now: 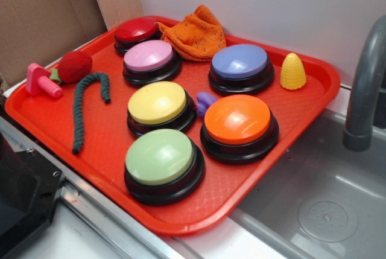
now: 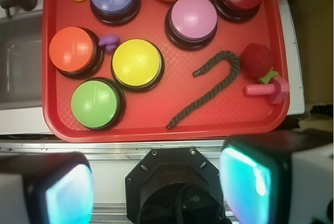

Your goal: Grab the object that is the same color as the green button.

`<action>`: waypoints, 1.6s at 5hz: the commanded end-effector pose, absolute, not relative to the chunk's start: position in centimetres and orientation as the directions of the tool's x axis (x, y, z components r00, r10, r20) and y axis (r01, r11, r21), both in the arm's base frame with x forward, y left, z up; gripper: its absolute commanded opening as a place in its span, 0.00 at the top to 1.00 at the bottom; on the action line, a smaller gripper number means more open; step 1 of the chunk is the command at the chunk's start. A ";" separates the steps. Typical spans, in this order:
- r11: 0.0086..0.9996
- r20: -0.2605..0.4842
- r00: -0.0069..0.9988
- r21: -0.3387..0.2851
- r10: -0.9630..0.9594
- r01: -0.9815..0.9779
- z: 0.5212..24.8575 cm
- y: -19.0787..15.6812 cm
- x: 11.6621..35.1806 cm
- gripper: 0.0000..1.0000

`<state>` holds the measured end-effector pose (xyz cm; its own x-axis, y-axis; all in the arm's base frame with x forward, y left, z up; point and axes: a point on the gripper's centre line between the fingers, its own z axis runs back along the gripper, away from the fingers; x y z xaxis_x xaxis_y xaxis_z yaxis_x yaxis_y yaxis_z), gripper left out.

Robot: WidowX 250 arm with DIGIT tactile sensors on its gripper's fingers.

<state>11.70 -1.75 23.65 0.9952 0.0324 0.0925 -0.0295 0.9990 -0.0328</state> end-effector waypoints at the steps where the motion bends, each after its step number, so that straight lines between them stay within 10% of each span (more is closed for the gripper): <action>1: 0.999 0.092 0.995 -0.033 0.032 -0.030 23.6 -1.8 11.7 0.00; 4: 0.806 0.146 0.793 -0.096 0.592 -0.584 19.2 3.5 14.6 0.00; 8: 0.759 0.122 0.751 -0.024 0.648 -0.651 7.8 8.6 16.4 0.00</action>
